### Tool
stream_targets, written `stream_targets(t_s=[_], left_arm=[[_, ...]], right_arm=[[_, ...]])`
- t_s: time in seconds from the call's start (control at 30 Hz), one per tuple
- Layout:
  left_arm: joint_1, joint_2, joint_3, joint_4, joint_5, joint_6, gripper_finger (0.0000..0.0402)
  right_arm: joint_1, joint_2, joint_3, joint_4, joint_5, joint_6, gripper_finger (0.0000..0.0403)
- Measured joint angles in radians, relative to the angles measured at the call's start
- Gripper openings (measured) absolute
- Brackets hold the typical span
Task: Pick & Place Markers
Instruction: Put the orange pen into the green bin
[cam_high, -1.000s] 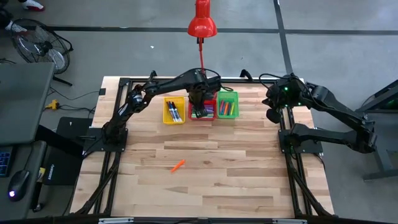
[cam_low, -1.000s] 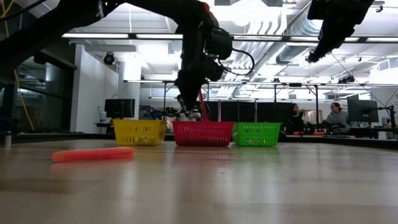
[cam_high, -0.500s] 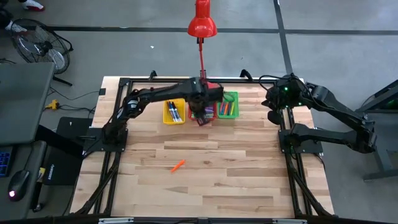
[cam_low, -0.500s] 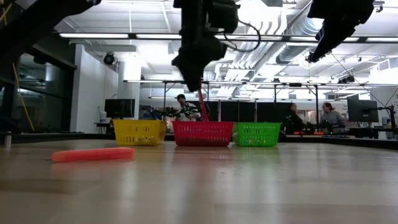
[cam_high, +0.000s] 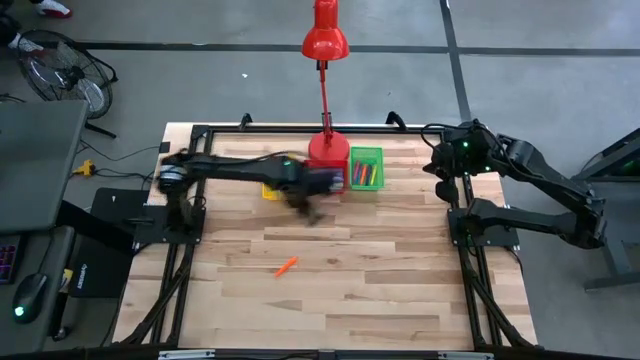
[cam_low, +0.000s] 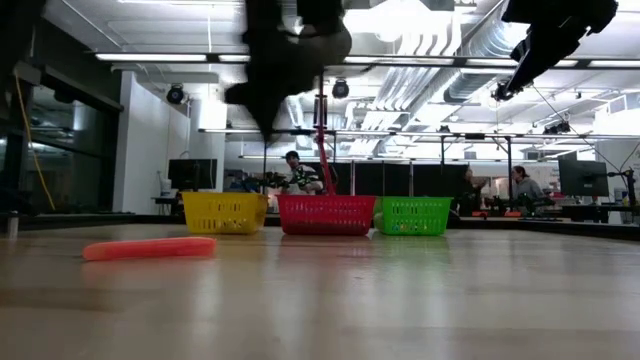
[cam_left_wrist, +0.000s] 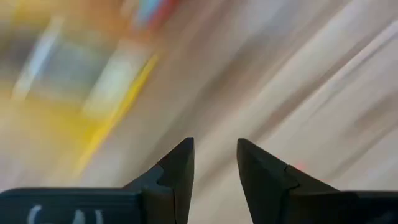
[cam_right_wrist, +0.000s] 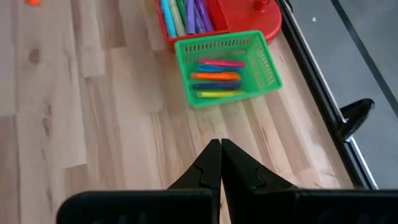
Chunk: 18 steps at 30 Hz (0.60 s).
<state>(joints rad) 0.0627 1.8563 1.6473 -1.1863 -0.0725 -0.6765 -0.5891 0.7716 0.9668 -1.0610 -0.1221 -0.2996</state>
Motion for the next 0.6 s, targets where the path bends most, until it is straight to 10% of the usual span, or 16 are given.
stream_targets(t_s=[0.6], left_arm=[[-0.353,-0.167,-0.224,0.057,0.106,-0.687,0.0119]], right_arm=[[-0.007,-0.041,0.000,-0.020,-0.077,-0.032,0.0000]])
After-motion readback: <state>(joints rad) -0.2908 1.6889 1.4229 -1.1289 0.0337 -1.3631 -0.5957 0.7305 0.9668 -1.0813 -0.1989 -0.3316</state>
